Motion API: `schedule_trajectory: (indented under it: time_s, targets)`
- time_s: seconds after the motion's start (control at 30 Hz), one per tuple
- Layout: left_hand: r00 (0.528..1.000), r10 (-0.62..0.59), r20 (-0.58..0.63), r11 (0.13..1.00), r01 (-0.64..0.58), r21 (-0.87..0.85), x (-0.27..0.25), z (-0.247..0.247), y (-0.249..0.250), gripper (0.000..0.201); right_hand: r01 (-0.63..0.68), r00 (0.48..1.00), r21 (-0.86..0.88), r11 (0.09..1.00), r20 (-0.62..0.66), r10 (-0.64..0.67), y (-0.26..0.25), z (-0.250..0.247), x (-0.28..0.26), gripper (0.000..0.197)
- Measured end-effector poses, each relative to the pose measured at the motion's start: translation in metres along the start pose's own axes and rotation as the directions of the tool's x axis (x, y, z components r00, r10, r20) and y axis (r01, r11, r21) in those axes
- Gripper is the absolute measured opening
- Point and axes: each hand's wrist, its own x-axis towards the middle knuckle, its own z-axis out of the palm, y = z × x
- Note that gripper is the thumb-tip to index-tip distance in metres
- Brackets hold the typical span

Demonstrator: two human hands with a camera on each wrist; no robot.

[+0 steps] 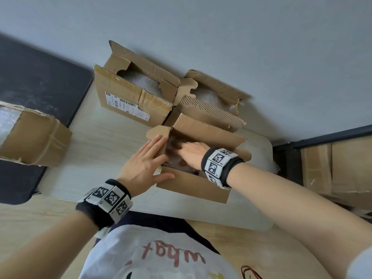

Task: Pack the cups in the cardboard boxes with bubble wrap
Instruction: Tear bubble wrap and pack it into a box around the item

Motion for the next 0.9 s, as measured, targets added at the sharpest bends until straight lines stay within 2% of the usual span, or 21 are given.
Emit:
schedule_trajectory:
  time_s: [0.13, 0.23, 0.3, 0.37, 0.43, 0.5, 0.57, 0.63, 0.67, 0.7, 0.73, 0.8, 0.83, 0.87, 0.9]
  targets:
    - [1.000, 0.004, 0.015, 1.000, -0.005, 0.023, 0.002, -0.003, 0.001, 0.057, -0.017, 0.996, -0.086, 0.996, 0.087, 0.025, -0.002, 0.002, 0.009, 0.048]
    - [1.000, -0.020, 0.002, 1.000, 0.020, 0.006, 0.003, -0.003, 0.002, 0.060, 0.042, 0.999, 0.017, 0.999, 0.028, -0.042, 0.001, -0.006, 0.005, 0.042]
    - [0.997, -0.075, 0.023, 0.996, 0.077, -0.050, 0.003, -0.002, 0.002, 0.074, 0.079, 0.997, 0.026, 0.997, 0.004, -0.079, 0.006, -0.005, 0.000, 0.036]
    - [0.993, -0.110, 0.049, 0.991, 0.114, -0.076, 0.004, -0.002, 0.001, 0.089, 0.087, 0.994, -0.007, 0.996, 0.065, -0.087, 0.005, 0.002, -0.005, 0.035]
    - [0.991, -0.118, 0.071, 0.991, 0.122, -0.054, 0.005, -0.003, 0.002, 0.093, 0.059, 0.990, -0.042, 0.997, 0.127, -0.053, 0.000, 0.011, -0.005, 0.036]
    - [0.987, -0.129, 0.095, 0.991, 0.132, -0.028, 0.005, -0.006, 0.003, 0.094, 0.034, 0.990, -0.024, 0.999, 0.135, -0.031, -0.003, 0.014, -0.005, 0.037]
    - [0.982, -0.142, 0.125, 0.990, 0.144, -0.006, 0.006, -0.009, 0.006, 0.095, 0.030, 0.999, 0.044, 0.999, 0.042, -0.032, -0.004, 0.008, -0.013, 0.035]
    - [0.974, -0.154, 0.164, 0.988, 0.153, 0.016, 0.005, -0.011, 0.008, 0.094, 0.056, 0.991, 0.217, 0.975, -0.131, -0.027, 0.003, 0.002, -0.032, 0.035]
    - [0.971, -0.158, 0.179, 0.987, 0.151, 0.050, 0.004, -0.013, 0.010, 0.094, 0.089, 0.969, 0.332, 0.939, -0.247, -0.004, 0.008, 0.002, -0.045, 0.034]
    - [0.971, -0.157, 0.179, 0.985, 0.141, 0.099, 0.004, -0.014, 0.012, 0.093, 0.139, 0.920, 0.428, 0.893, -0.390, 0.043, 0.014, 0.004, -0.059, 0.031]
    - [0.975, -0.150, 0.162, 0.980, 0.125, 0.154, 0.005, -0.016, 0.013, 0.092, 0.187, 0.837, 0.483, 0.856, -0.534, 0.119, 0.023, 0.006, -0.072, 0.028]
    - [0.983, -0.110, 0.147, 0.965, 0.070, 0.253, 0.004, -0.020, 0.021, 0.086, 0.195, 0.618, 0.514, 0.835, -0.726, 0.302, 0.045, 0.020, -0.100, 0.023]
    - [0.987, -0.076, 0.144, 0.957, 0.032, 0.288, 0.004, -0.021, 0.026, 0.082, 0.154, 0.523, 0.536, 0.830, -0.757, 0.392, 0.058, 0.030, -0.113, 0.021]
    - [0.989, -0.037, 0.144, 0.950, -0.010, 0.313, 0.004, -0.021, 0.030, 0.079, 0.099, 0.450, 0.567, 0.818, -0.758, 0.471, 0.071, 0.041, -0.123, 0.019]
    - [0.989, 0.003, 0.148, 0.940, -0.053, 0.337, 0.003, -0.019, 0.034, 0.078, 0.037, 0.398, 0.602, 0.798, -0.741, 0.541, 0.084, 0.054, -0.131, 0.017]
